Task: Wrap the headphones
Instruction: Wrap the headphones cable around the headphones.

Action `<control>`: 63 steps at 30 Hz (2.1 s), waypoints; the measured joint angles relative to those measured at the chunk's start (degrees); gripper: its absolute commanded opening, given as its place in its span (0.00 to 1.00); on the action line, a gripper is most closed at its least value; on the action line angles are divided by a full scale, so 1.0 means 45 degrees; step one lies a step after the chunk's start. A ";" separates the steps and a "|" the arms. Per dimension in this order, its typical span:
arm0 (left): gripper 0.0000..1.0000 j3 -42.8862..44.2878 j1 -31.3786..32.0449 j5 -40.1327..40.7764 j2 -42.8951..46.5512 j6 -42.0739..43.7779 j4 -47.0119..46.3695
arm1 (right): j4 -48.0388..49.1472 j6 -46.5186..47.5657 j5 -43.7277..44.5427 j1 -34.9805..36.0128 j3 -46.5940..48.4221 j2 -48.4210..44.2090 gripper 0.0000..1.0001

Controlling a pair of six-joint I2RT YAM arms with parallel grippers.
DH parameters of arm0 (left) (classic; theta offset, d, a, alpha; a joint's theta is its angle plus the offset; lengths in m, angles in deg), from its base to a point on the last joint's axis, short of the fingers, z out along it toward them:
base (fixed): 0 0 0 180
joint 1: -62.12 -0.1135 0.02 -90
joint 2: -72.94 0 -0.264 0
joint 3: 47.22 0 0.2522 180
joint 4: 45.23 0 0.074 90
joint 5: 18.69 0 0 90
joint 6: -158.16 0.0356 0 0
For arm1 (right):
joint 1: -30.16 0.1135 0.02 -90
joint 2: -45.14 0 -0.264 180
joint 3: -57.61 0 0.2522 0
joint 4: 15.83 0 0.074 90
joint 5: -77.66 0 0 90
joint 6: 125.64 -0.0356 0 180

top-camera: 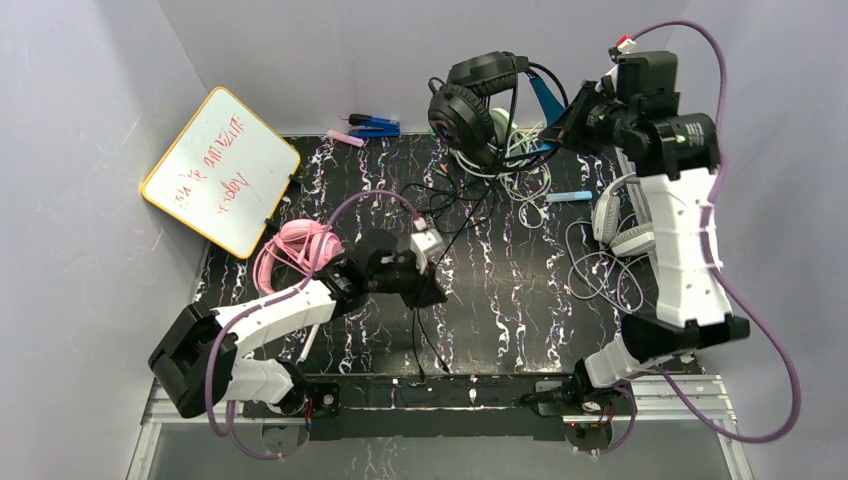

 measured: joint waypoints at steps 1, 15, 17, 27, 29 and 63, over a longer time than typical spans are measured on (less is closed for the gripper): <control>0.03 -0.0126 -0.0466 -0.0131 -0.0029 -0.0379 -0.0384 | 0.0034 0.0136 -0.0359 0.0000 -0.0058 -0.0335 0.01; 0.08 0.0515 -0.4770 -0.2322 -0.0583 -0.3293 -0.2841 | 0.4133 0.1778 -0.6693 0.0665 -0.6154 -0.3813 0.01; 0.08 0.1263 -0.5620 -0.2701 -0.1020 -0.3507 -0.2715 | 0.4367 0.2399 -0.6902 0.1122 -0.7033 -0.3876 0.01; 0.12 0.5625 -0.7456 -0.4090 -0.3094 -0.3458 -0.0049 | 0.4799 0.4595 -0.3079 0.3211 -0.9598 -0.4323 0.01; 0.12 0.5974 -0.7499 -0.4201 -0.3322 -0.3478 0.0476 | 0.4838 0.4707 -0.1855 0.3589 -0.9938 -0.4454 0.01; 0.13 0.8947 -0.7227 -0.4940 -0.6042 -0.4342 0.7062 | 1.0399 0.8510 1.2463 0.9243 -1.4299 -0.1447 0.01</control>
